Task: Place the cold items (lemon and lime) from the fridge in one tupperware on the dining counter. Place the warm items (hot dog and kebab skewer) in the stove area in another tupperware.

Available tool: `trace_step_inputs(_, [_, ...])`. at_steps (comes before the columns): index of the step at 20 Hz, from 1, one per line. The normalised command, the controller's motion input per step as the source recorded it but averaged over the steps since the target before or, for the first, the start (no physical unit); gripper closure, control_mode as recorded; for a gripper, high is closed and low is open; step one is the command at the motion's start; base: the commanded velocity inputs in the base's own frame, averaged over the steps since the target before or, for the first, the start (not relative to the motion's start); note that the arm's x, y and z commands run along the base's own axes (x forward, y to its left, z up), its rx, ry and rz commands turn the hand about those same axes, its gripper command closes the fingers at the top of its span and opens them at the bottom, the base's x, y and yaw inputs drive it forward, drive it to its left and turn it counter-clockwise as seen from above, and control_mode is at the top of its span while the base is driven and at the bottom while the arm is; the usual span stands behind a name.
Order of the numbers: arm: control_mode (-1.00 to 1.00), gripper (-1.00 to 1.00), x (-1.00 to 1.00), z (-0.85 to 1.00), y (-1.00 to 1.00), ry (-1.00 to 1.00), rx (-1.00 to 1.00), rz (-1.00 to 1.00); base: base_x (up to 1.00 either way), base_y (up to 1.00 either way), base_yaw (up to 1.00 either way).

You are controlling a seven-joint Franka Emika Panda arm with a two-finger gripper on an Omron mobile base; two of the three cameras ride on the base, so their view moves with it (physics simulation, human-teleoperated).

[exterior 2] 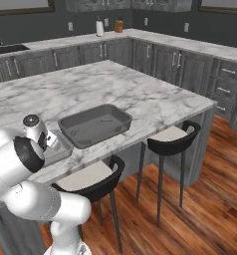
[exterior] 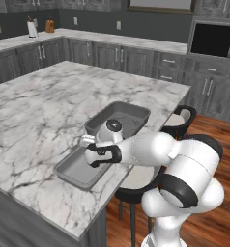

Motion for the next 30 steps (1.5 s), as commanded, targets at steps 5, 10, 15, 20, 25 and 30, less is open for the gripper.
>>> trace_step_inputs(5, [-1.00, 1.00, 0.18, -0.42, 0.12, 0.00, 0.00, 0.08, 0.00, 0.00, 0.00])
trace_step_inputs(10, [-1.00, 1.00, 0.07, -0.20, 0.16, 0.00, 0.00, 0.06, 0.00, 0.00, 0.00])
trace_step_inputs(15, [-1.00, -1.00, 0.00, -0.01, 0.13, -0.01, 0.00, 0.02, 0.00, 0.00, 0.00])
trace_step_inputs(20, [-1.00, -1.00, -0.03, 0.33, -0.01, -0.08, 0.00, 0.00, 0.00, 0.00, 0.00])
trace_step_inputs(25, [-1.00, -1.00, -0.11, 0.85, -0.03, -0.13, 0.00, 0.00, 0.00, 0.00, 0.00])
trace_step_inputs(30, [-1.00, -1.00, -0.67, 1.00, -0.70, -0.26, -0.02, 0.00, 0.00, 0.00, 0.00])
